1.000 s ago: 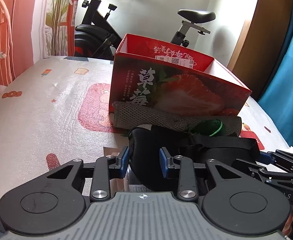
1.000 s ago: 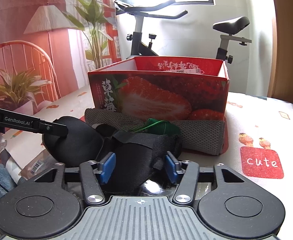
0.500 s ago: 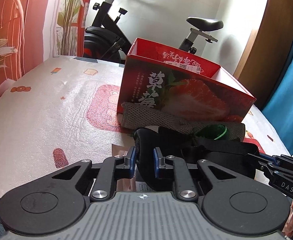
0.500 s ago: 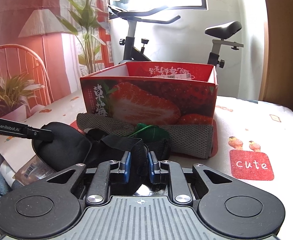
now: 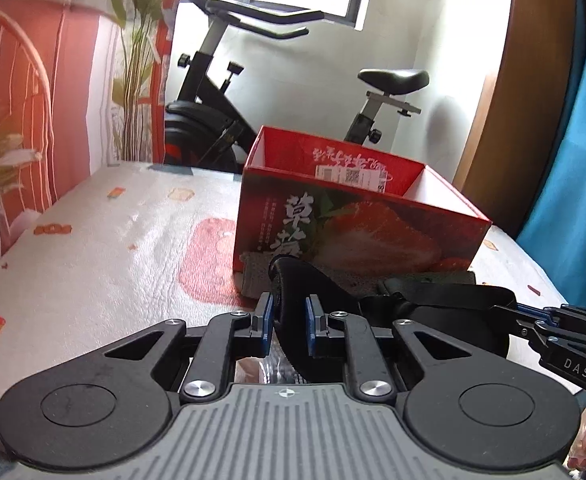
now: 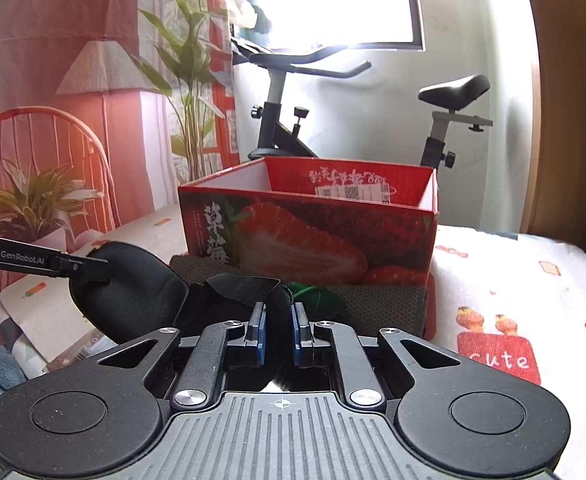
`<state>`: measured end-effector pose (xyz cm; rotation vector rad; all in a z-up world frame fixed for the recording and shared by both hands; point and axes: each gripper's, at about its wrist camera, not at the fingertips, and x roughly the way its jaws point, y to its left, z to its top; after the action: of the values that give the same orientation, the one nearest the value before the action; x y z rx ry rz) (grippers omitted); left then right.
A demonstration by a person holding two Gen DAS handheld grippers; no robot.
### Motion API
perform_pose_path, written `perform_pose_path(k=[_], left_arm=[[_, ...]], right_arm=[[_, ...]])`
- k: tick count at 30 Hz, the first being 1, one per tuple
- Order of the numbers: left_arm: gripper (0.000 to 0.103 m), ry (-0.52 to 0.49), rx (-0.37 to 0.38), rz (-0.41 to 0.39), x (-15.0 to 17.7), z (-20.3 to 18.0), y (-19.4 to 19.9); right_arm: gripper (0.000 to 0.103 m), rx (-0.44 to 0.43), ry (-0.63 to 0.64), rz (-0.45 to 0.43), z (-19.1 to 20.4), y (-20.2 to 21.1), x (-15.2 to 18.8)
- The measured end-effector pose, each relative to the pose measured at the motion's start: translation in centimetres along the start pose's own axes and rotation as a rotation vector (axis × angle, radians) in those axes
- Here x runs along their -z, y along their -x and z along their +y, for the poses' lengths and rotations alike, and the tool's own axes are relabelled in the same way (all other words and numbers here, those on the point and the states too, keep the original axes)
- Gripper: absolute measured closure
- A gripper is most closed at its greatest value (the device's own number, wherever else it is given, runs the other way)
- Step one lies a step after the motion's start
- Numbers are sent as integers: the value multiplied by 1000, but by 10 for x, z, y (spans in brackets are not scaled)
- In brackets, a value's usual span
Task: Organize soft objects
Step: 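Lift the eye mask with both grippers over the red box and open them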
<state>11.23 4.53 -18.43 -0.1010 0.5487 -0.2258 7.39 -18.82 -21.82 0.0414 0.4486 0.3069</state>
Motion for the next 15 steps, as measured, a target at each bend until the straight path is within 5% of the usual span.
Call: perform_pose_path(k=[15], left_arm=[[86, 5, 27, -134, -48, 1, 11]], right_arm=[[92, -28, 78, -98, 1, -6, -67]])
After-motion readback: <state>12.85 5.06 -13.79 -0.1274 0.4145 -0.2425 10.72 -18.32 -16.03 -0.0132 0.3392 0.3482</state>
